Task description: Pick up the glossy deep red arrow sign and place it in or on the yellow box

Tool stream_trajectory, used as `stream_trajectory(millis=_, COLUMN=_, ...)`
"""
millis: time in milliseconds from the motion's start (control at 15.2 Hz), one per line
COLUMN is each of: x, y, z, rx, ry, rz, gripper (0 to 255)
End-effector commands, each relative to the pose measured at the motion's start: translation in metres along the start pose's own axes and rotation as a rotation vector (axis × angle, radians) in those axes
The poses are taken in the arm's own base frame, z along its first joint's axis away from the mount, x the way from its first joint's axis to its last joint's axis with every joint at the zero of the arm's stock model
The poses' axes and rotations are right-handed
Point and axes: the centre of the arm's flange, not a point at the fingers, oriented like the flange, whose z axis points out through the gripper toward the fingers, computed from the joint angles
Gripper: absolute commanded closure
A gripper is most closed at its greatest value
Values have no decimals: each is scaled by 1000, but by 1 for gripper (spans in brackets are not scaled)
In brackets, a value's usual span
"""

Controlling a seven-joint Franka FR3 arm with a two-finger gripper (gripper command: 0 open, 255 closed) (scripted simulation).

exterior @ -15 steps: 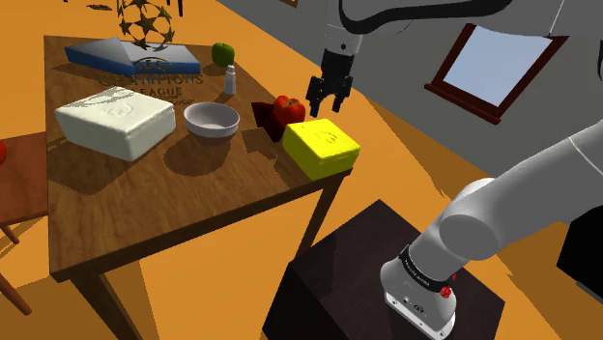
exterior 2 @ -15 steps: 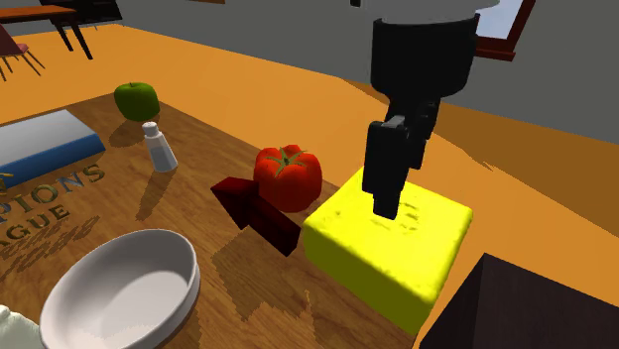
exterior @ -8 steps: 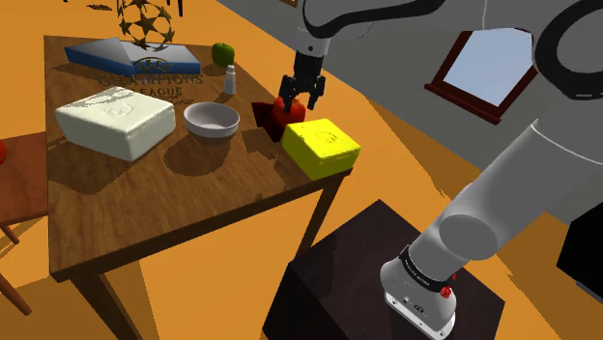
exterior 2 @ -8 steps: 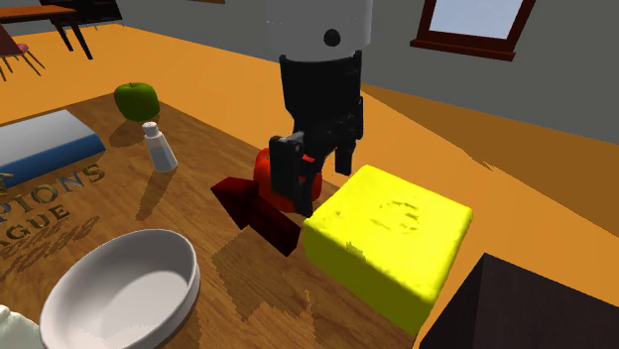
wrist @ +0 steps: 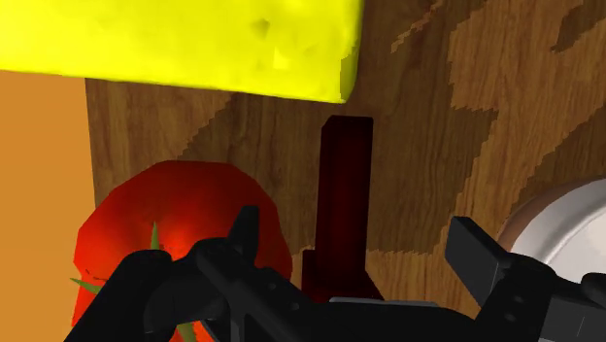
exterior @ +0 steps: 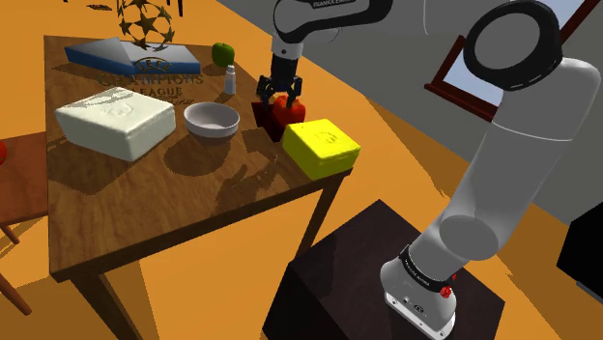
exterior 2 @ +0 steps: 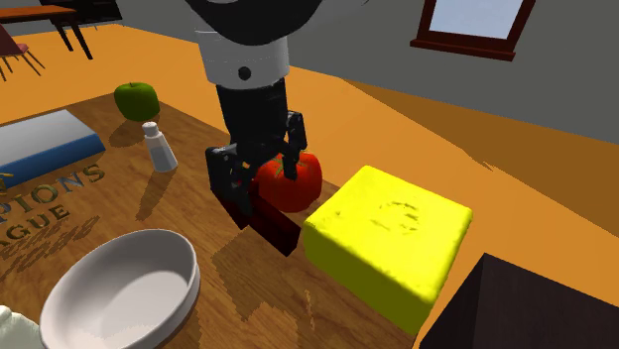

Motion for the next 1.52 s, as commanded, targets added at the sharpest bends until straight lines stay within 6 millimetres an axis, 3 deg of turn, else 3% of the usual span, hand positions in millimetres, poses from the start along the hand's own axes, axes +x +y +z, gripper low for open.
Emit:
stream_trajectory(millis=0, x=2, y=-2, z=9, rx=1, ry=1, rz=2, gripper=0)
stream_trajectory(millis=330, x=3, y=-2, z=38, rx=1, ry=1, rz=2, gripper=0)
stream_trajectory(millis=858, x=3, y=-2, z=38, rx=1, ry=1, rz=2, gripper=0)
stream_trajectory(millis=924, x=2, y=-2, z=38, rx=1, ry=1, rz=2, gripper=255)
stream_trajectory(millis=1452, x=1, y=-1, z=38, rx=1, ry=1, rz=2, gripper=255)
